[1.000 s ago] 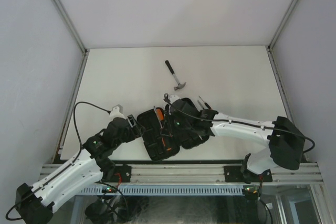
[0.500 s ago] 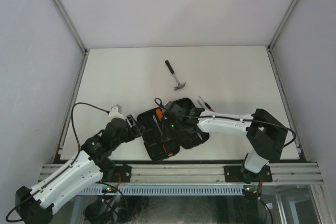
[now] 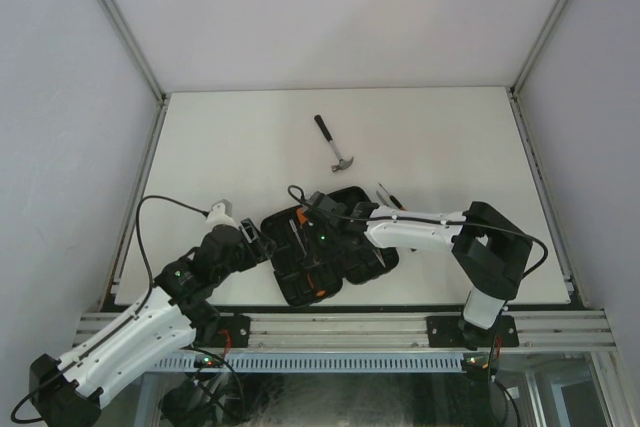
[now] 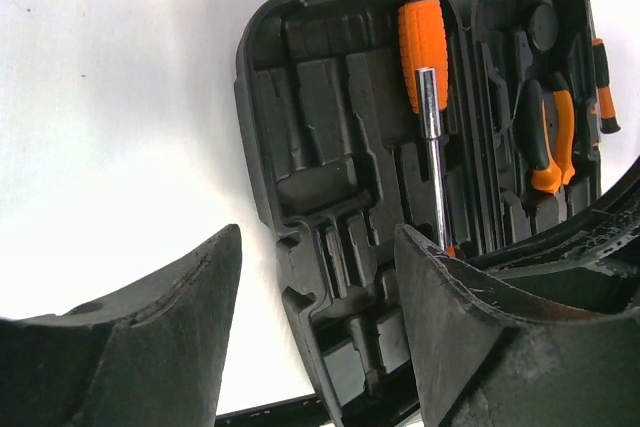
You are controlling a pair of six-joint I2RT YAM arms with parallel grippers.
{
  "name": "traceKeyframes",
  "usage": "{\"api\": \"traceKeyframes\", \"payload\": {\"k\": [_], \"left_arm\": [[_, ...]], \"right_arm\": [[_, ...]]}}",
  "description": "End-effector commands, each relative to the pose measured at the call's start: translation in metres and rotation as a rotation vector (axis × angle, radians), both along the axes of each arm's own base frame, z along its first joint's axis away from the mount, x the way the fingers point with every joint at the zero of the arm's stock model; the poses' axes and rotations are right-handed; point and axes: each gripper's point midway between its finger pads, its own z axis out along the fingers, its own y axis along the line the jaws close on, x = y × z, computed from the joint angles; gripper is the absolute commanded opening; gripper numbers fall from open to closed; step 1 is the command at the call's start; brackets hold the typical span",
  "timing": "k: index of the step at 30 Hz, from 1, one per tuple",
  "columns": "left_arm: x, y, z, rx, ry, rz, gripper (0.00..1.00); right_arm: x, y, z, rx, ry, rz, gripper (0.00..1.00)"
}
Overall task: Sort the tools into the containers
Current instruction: Place the screwdriver in the storage box.
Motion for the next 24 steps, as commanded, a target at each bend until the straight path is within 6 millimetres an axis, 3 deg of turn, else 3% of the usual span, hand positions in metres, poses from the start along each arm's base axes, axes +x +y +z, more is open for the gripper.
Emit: {"api": "traceKeyframes", "payload": {"k": [1, 17, 24], "left_arm": [[0.006, -0.004, 0.009, -0.03, -0.025, 0.019, 0.66], [0.004, -0.006, 0.012, -0.049, -0.016, 0.015, 0.68], [0.004, -0.005, 0.01, -0.054, -0.008, 0.029, 0.73]], "right_arm": [[0.01, 0.009, 0.01, 0.021, -0.022, -0.022, 0.01], [0.004, 0.01, -0.011, -0.016, 0.03, -0.023, 0.13], [0.004, 0.007, -0.01, -0.029, 0.023, -0.031, 0.3]]}}
